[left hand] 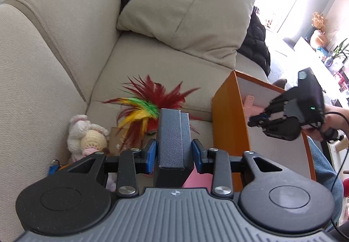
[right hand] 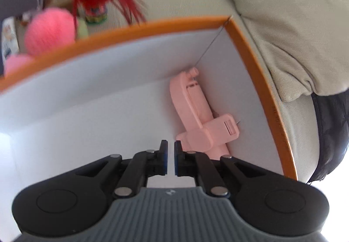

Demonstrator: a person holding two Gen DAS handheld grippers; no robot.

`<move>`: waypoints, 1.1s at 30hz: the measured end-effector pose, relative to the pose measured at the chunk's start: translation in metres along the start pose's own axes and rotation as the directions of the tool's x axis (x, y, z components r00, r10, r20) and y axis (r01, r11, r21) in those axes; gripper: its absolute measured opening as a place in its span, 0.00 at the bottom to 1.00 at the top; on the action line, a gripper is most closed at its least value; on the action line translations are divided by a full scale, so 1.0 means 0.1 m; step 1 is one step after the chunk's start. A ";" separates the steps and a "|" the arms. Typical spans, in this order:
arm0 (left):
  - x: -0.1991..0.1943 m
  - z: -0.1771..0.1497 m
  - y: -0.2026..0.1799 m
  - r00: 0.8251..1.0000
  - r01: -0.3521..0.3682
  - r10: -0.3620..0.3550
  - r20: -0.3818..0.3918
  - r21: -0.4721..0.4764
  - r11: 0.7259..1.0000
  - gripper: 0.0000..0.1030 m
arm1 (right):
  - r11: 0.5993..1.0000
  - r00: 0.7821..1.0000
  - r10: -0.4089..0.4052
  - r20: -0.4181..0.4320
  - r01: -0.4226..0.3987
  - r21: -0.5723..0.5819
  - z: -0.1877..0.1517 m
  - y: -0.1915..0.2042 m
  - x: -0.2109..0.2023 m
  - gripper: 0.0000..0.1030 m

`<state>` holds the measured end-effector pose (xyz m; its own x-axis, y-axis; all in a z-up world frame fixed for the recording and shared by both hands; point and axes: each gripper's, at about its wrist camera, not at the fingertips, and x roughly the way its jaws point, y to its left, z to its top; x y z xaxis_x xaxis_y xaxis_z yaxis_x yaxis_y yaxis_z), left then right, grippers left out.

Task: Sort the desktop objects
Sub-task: 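Carry the dark grey box over the orange shoebox with the left tool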

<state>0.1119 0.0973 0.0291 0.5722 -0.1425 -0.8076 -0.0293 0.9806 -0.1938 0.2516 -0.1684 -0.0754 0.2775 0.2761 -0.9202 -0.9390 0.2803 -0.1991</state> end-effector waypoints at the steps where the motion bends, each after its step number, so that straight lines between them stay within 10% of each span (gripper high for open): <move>1: -0.05 -0.01 0.03 1.000 -0.012 0.012 0.015 -0.001 1.000 0.38 | 1.000 1.000 0.004 0.021 -0.004 0.023 0.00 0.04 -0.10 0.06; 10: -0.26 -0.17 0.36 0.996 -0.080 0.083 0.043 -0.076 0.994 0.38 | 0.980 0.972 0.065 0.227 -0.104 0.168 0.45 0.49 -0.84 0.23; 16: -0.38 -0.14 0.08 0.997 0.027 -0.027 0.073 -0.001 1.000 0.38 | 0.989 0.978 0.040 0.204 -0.068 0.132 0.66 0.98 -1.00 0.36; 26: 0.22 0.42 -1.03 0.964 0.253 -0.265 0.031 0.201 0.946 0.38 | 0.943 0.992 -0.108 0.060 0.084 0.322 0.17 0.44 -0.95 0.38; 33: 1.02 0.44 -1.66 0.990 0.143 -0.139 -0.036 0.310 0.940 0.38 | 0.927 0.998 -0.058 0.038 0.040 0.372 -0.25 0.23 -0.65 0.38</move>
<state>0.2118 -0.0737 0.0032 0.5411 -0.2821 -0.7922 0.3087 0.9429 -0.1250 0.2070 -0.2035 -0.0283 0.3386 0.2940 -0.8938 -0.7845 0.6127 -0.0957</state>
